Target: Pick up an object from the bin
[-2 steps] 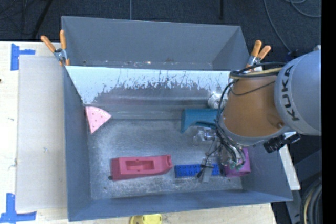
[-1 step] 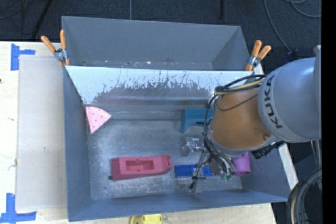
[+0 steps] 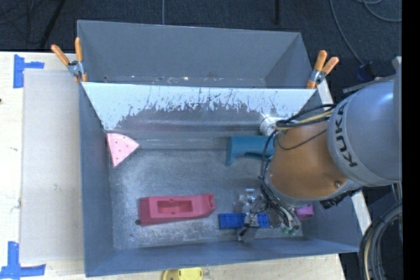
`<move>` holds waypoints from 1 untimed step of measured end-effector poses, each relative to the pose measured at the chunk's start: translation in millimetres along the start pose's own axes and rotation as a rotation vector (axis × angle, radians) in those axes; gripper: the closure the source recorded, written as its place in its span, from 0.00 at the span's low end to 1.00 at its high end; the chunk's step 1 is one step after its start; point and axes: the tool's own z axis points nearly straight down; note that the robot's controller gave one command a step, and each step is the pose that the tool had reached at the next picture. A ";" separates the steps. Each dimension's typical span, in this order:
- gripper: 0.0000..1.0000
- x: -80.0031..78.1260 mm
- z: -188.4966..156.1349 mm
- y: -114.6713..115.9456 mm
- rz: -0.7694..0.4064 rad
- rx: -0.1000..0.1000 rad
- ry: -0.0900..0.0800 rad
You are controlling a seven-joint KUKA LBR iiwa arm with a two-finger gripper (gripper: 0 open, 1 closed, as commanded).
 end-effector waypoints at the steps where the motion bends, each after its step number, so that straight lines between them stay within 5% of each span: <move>1: 1.00 0.0 0.0 0.0 0.000 0.000 0.000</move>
Offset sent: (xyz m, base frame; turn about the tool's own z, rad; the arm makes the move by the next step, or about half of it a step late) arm 0.0102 0.0016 0.1382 -0.0001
